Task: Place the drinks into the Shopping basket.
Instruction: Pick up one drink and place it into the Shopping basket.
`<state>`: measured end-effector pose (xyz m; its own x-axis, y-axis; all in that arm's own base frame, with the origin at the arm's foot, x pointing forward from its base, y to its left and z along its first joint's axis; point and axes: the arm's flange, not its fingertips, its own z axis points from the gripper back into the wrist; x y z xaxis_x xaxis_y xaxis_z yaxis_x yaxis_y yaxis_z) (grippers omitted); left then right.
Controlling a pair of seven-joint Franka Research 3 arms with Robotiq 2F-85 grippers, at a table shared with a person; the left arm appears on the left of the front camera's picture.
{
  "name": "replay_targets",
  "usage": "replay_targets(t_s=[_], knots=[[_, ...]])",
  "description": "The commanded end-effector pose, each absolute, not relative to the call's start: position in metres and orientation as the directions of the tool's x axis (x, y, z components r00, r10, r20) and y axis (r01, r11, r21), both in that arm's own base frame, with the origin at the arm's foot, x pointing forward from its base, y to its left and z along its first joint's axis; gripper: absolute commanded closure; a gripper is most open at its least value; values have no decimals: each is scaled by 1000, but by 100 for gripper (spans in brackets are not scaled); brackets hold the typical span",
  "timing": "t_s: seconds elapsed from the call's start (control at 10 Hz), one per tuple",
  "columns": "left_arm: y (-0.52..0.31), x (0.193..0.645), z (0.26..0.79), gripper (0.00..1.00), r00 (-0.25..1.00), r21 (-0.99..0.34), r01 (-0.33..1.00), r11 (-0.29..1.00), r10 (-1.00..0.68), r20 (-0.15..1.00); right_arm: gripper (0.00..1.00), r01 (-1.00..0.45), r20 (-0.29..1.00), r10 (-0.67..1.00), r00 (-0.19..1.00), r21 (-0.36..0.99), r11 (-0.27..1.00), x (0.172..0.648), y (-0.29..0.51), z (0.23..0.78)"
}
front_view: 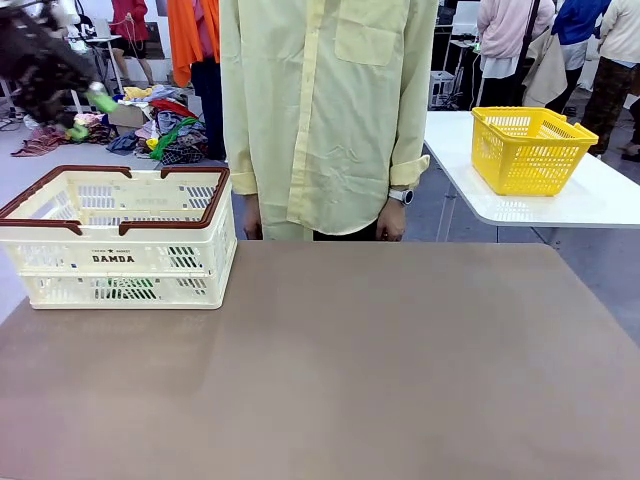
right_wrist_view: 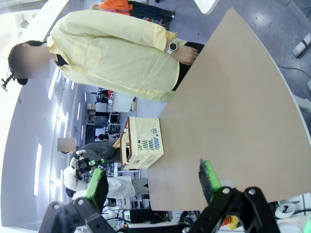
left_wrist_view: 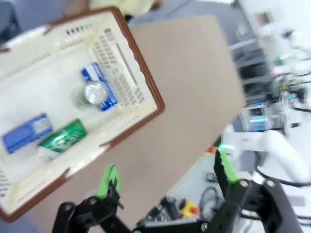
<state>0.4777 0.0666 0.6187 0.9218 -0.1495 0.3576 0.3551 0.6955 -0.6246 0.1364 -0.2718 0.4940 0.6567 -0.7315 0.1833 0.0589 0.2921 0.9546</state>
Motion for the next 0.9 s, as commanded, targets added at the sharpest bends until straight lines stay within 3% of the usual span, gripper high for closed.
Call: replay_targets(t_s=[0.0,0.2,0.4,0.5,0.6,0.8], knots=[[133,468,574,0,943,-784,295,546,-34,331,0,25,210,-733,646,955,295,135,-273,496],[213,464,544,0,917,-863,371,344,11,399,0,25,210,-733,646,955,295,135,-273,496],[270,479,509,0,932,-930,269,251,177,317,0,25,210,-733,646,955,295,135,-273,496],[272,491,494,0,926,-931,296,214,176,335,0,25,210,-733,646,955,295,135,-273,496],[262,446,505,0,925,-905,292,309,148,349,0,25,210,-733,646,955,295,135,-273,496],[262,446,505,0,925,-905,292,309,148,349,0,25,210,-733,646,955,295,135,-273,496]])
